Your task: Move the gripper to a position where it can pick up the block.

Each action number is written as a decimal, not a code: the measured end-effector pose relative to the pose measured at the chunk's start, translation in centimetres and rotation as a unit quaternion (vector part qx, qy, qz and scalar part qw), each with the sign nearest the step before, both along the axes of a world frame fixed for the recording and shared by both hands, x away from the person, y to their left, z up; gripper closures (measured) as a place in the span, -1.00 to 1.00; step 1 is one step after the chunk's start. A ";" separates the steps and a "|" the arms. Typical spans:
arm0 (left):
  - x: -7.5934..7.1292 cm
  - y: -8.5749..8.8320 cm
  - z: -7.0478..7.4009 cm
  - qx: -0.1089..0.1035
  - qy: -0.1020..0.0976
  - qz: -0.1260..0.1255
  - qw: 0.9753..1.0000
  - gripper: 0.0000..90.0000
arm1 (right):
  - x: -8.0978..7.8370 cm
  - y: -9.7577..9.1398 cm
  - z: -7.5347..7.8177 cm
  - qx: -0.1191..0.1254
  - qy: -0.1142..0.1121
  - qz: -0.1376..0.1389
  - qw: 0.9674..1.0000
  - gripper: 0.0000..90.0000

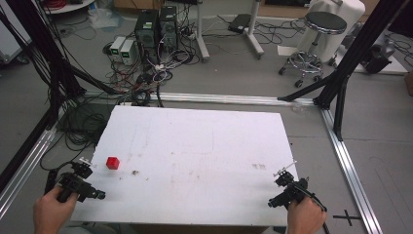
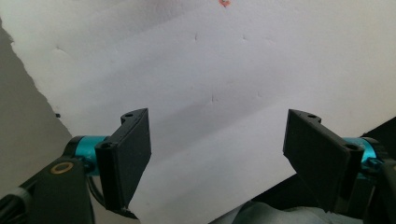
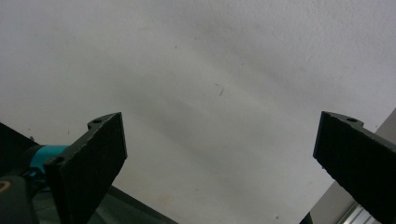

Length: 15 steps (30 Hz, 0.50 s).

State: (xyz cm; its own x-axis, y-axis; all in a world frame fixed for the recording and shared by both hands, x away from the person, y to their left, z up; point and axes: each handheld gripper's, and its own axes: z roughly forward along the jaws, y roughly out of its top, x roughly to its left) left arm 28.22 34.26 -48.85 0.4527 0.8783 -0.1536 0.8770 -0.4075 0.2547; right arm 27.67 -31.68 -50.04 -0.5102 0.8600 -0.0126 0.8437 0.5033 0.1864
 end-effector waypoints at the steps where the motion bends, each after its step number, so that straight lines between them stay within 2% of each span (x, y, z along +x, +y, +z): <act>1: 0.0 0.0 0.0 -0.002 -0.001 -0.002 1.000 -0.47 | 0.0 0.0 0.0 -0.001 0.000 -0.001 1.000 -0.96; 11: -0.1 0.0 0.2 -0.010 -0.005 -0.014 1.000 -0.47 | -0.1 -0.2 0.2 0.004 -0.004 -0.003 1.000 -0.96; 15: 0.0 -0.1 0.1 -0.004 -0.002 -0.014 1.000 -0.47 | -0.1 -0.2 0.2 0.004 -0.004 -0.002 1.000 -0.96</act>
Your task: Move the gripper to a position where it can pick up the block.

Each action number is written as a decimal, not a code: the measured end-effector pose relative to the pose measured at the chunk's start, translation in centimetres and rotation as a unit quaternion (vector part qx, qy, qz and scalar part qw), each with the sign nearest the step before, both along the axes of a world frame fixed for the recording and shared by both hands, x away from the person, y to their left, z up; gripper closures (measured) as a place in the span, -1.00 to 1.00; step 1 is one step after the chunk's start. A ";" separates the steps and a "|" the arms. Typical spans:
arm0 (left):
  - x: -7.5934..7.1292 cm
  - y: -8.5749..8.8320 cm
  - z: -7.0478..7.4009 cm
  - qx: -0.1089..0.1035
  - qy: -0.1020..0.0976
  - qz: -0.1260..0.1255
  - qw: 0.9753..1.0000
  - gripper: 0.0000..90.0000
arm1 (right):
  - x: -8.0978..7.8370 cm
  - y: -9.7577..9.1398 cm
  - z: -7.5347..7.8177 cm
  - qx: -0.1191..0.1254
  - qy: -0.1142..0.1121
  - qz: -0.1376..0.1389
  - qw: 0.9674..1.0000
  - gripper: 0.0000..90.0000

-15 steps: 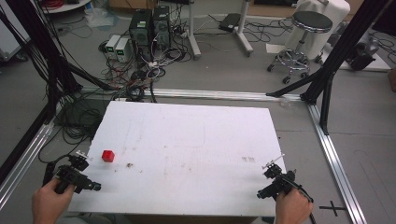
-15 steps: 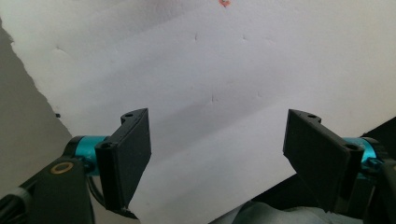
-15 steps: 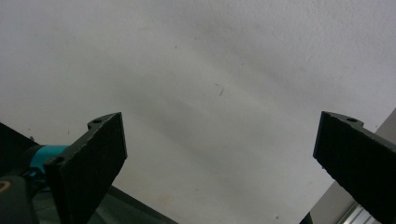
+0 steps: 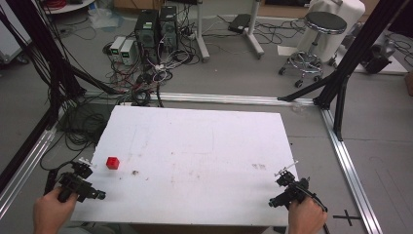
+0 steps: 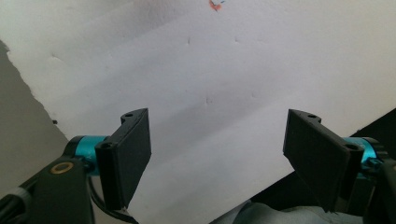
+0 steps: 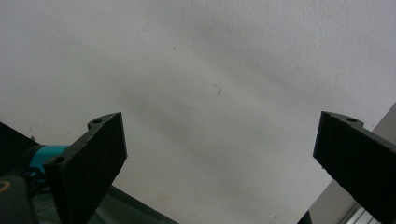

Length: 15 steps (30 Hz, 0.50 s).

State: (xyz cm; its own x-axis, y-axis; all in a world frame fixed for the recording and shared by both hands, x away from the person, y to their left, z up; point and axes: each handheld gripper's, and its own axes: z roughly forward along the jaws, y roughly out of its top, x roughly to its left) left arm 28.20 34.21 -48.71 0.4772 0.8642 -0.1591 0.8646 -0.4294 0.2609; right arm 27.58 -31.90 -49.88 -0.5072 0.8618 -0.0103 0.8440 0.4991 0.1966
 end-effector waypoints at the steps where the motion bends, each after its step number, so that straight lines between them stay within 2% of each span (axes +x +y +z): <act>1: 0.0 0.0 0.0 0.000 0.001 -0.001 1.000 -0.47 | 0.0 0.0 0.0 0.000 0.001 0.001 1.000 -0.96; 5: 0.1 0.0 -0.2 -0.004 0.006 -0.007 1.000 -0.47 | 0.0 0.1 0.0 0.000 0.000 0.002 1.000 -0.96; 8: 0.2 -0.2 -0.3 0.006 0.014 -0.023 1.000 -0.47 | 0.1 0.2 0.0 -0.002 0.000 0.003 1.000 -0.96; 15: 1.1 -0.6 -0.6 0.023 0.027 -0.043 0.998 -0.47 | 0.1 0.3 0.0 0.001 -0.002 0.007 1.000 -0.96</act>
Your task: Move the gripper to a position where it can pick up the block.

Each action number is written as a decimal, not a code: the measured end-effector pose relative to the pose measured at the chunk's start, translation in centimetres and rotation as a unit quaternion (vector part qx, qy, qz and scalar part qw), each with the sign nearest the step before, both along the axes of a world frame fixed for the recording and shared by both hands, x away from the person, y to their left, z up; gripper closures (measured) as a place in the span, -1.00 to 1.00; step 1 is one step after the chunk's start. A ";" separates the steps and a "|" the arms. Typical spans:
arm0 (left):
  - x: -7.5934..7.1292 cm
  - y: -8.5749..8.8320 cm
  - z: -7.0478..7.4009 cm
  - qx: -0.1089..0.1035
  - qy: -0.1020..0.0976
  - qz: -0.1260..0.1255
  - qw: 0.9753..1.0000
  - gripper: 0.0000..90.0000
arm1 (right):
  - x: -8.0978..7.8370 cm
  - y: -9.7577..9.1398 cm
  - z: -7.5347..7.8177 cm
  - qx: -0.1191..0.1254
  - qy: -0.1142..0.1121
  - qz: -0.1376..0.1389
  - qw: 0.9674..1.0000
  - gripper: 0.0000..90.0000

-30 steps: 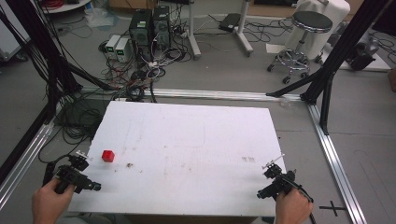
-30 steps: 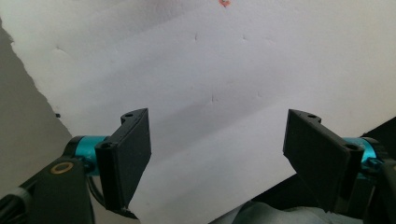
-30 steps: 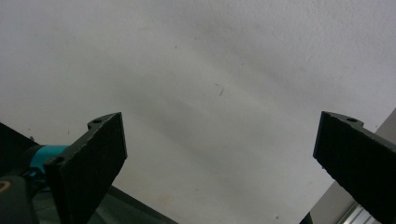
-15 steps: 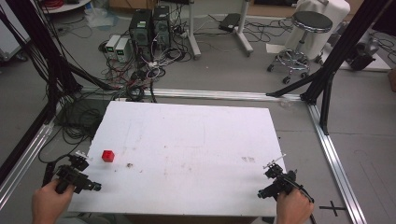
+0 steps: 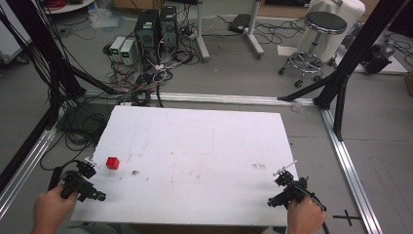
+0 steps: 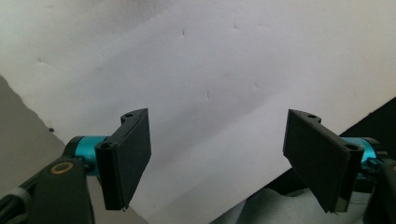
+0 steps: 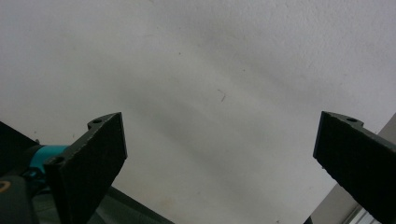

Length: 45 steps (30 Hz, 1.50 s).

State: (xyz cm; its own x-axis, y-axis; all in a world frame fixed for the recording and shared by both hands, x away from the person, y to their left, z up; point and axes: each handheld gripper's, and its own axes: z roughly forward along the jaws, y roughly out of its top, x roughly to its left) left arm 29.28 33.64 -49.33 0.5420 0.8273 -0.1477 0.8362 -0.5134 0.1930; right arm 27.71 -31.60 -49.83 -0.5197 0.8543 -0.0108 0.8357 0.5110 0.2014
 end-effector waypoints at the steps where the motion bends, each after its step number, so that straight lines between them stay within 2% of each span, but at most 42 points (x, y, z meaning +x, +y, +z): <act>1: 0.2 -0.1 -0.2 0.008 0.004 -0.004 1.000 -0.47 | 0.0 0.0 0.0 0.000 0.002 -0.001 1.000 -0.96; 3: 0.5 -0.3 -0.4 0.026 0.008 -0.021 0.999 -0.47 | -0.1 0.0 0.0 0.000 0.002 -0.002 1.000 -0.96; 5: 0.7 -0.2 -0.7 0.035 0.008 -0.035 0.999 -0.47 | -0.1 0.0 0.0 0.000 0.002 -0.001 1.000 -0.96; 10: 1.4 0.4 -0.7 0.020 0.014 -0.064 0.998 -0.47 | -0.1 0.0 0.0 0.000 -0.001 -0.001 1.000 -0.96; 13: 1.9 0.5 -0.6 0.024 0.018 -0.074 0.997 -0.47 | -0.1 0.0 -0.1 0.000 -0.001 0.000 1.000 -0.96; 24: 4.1 0.1 0.5 0.043 0.030 -0.137 0.989 -0.47 | -0.1 -0.1 -0.2 -0.001 0.002 0.000 1.000 -0.96; 27: 4.7 0.2 0.7 0.045 0.034 -0.155 0.986 -0.47 | -0.1 -0.1 -0.2 -0.001 0.001 0.000 1.000 -0.96; 29: 5.1 0.2 0.8 0.050 0.039 -0.179 0.982 -0.47 | -0.1 -0.1 -0.2 -0.001 0.002 -0.001 1.000 -0.96; 30: 5.2 0.2 0.8 0.050 0.039 -0.186 0.981 -0.47 | -0.2 -0.1 -0.2 -0.002 0.003 -0.001 1.000 -0.96; 33: 5.7 0.2 0.8 0.052 0.045 -0.221 0.973 -0.47 | -0.2 -0.1 -0.2 -0.001 0.003 -0.001 1.000 -0.96; 35: 6.1 0.2 0.8 0.056 0.051 -0.235 0.969 -0.47 | -0.2 -0.1 -0.2 -0.001 0.004 -0.003 1.000 -0.96; 37: 6.4 0.3 0.9 0.059 0.051 -0.239 0.968 -0.47 | -0.2 -0.2 -0.2 -0.001 0.003 -0.003 1.000 -0.96; 39: 6.8 0.5 1.0 0.061 0.048 -0.248 0.966 -0.47 | -0.2 -0.1 -0.3 -0.002 0.004 -0.004 1.000 -0.96; 40: 6.9 0.5 1.1 0.058 0.047 -0.247 0.966 -0.47 | -0.2 -0.2 -0.2 -0.002 0.004 -0.002 1.000 -0.96; 43: 7.4 0.6 1.3 0.068 0.045 -0.265 0.961 -0.47 | -0.2 -0.2 -0.2 0.000 0.004 -0.003 1.000 -0.96; 44: 7.4 0.6 1.3 0.068 0.045 -0.265 0.961 -0.47 | -0.2 -0.2 -0.3 0.000 0.002 -0.003 1.000 -0.96; 45: 7.6 0.6 1.4 0.071 0.042 -0.273 0.959 -0.47 | -0.3 -0.2 -0.3 0.002 0.002 -0.004 1.000 -0.96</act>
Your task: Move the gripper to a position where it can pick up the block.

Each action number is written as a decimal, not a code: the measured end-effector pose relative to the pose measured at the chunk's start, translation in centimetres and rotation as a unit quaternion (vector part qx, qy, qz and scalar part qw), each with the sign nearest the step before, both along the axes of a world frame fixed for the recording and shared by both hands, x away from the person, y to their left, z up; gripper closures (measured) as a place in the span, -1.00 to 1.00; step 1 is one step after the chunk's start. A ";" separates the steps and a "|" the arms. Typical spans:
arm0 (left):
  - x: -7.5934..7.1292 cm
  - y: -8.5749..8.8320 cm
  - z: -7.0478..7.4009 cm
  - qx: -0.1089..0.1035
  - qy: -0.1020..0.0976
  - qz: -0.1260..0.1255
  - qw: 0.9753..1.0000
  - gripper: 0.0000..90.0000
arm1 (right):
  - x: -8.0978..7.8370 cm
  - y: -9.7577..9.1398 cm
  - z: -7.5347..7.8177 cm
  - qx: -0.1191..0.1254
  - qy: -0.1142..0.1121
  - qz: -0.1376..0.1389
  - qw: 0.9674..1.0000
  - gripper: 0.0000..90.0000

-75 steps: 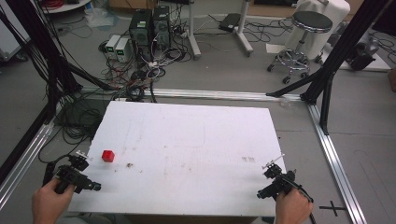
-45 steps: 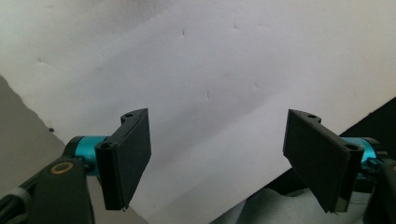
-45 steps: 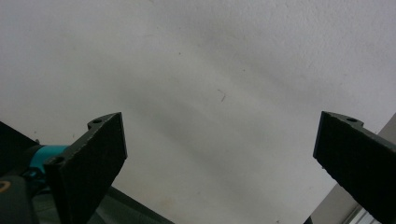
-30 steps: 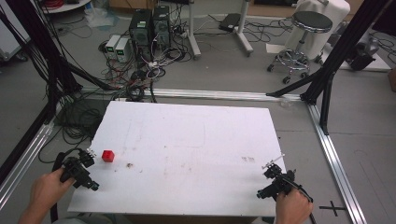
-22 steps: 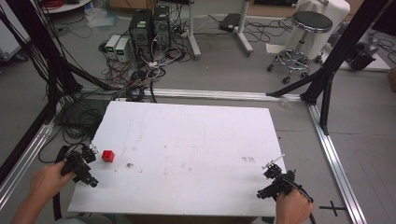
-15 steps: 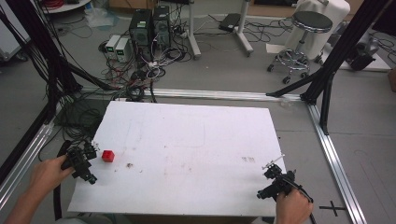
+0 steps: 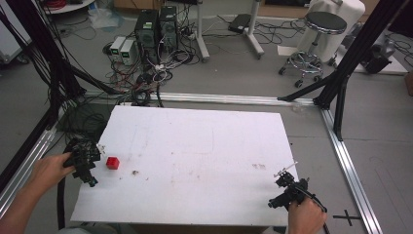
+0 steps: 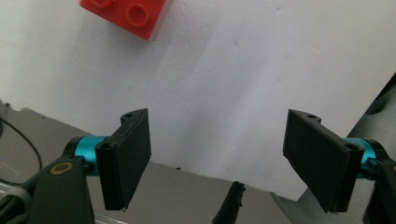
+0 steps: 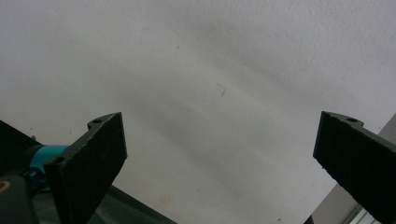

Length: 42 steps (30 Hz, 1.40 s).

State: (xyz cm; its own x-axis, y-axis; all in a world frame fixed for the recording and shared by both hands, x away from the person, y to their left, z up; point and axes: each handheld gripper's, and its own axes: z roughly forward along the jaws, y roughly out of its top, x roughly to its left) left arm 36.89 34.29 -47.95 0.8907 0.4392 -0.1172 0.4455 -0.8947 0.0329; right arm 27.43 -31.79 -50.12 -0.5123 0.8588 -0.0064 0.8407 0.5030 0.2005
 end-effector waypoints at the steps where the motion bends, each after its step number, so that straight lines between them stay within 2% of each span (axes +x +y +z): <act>1: 0.2 0.0 0.1 0.002 -0.001 -0.007 1.000 -0.47 | 0.0 0.0 0.0 0.000 -0.001 0.000 1.000 -0.96; 7: 1.0 -0.1 0.3 0.008 -0.006 -0.057 0.998 -0.47 | -0.1 0.0 -0.1 0.000 0.000 0.002 1.000 -0.96; 10: 1.5 -0.4 0.4 0.005 -0.002 -0.077 0.997 -0.47 | -0.1 0.0 -0.2 0.001 0.000 0.001 1.000 -0.96; 18: 2.4 -1.0 0.8 0.010 -0.009 -0.095 0.995 -0.47 | -0.1 0.0 -0.2 0.000 0.001 0.001 1.000 -0.96; 21: 2.8 -1.3 0.8 0.011 -0.015 -0.110 0.994 -0.47 | -0.1 -0.1 -0.2 0.000 0.002 0.001 1.000 -0.96; 25: 3.3 -1.5 0.6 0.007 -0.007 -0.120 0.993 -0.47 | -0.1 -0.1 -0.3 0.000 0.004 0.003 1.000 -0.96; 27: 3.6 -1.7 0.5 0.011 -0.012 -0.123 0.992 -0.47 | -0.1 -0.1 -0.3 0.000 0.005 0.003 1.000 -0.96; 30: 3.9 -1.9 0.7 0.007 -0.020 -0.127 0.992 -0.47 | -0.2 0.0 -0.3 0.000 0.007 0.001 1.000 -0.96; 38: 4.5 -2.4 0.7 -0.007 -0.028 -0.165 0.986 -0.47 | -0.2 -0.1 -0.4 -0.002 0.006 0.003 1.000 -0.96; 42: 4.6 -2.6 0.6 -0.013 -0.029 -0.175 0.984 -0.47 | -0.3 -0.1 -0.3 -0.003 0.006 0.002 1.000 -0.96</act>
State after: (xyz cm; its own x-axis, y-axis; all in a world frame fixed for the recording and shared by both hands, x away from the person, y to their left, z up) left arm 41.53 31.66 -47.35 0.9925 0.1018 -0.0683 0.1068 -0.9916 0.0736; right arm 27.13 -31.85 -50.41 -0.5167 0.8562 -0.0058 0.8406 0.5085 0.1864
